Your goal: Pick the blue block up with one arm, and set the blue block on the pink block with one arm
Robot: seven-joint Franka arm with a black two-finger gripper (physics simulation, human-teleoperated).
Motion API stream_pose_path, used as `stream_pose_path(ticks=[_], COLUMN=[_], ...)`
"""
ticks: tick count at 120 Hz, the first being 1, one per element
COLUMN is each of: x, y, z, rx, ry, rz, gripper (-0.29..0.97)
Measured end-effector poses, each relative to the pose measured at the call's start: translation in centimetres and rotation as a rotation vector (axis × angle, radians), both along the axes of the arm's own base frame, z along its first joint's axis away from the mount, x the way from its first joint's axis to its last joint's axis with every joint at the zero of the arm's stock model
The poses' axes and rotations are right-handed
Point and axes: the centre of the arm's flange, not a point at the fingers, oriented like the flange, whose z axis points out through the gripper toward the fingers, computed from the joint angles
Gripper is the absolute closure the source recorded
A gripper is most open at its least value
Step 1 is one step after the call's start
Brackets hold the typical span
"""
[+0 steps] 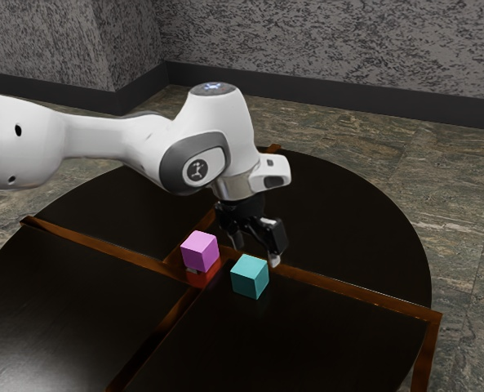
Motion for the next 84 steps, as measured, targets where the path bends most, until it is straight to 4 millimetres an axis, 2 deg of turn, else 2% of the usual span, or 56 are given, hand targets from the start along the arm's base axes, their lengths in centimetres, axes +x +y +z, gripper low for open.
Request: stream_pose_path(ticks=[11, 32, 43, 61, 73, 84], x=[0.2, 1.3, 1.7, 2.0, 2.5, 3.1], y=[0.6, 3.3, 4.2, 4.2, 5.3, 5.3], z=[-1.0, -4.4, -5.0, -6.4, -6.9, -7.5], rx=[0.018, 0.049, 0.064, 0.071, 0.075, 0.071], ry=[0.019, 0.071, 0.071, 0.079, 0.079, 0.081], rz=[-0.008, 0.010, 0.008, -0.016, -0.009, -0.020], gripper=[0.00, 0.00, 0.00, 0.00, 0.00, 0.00])
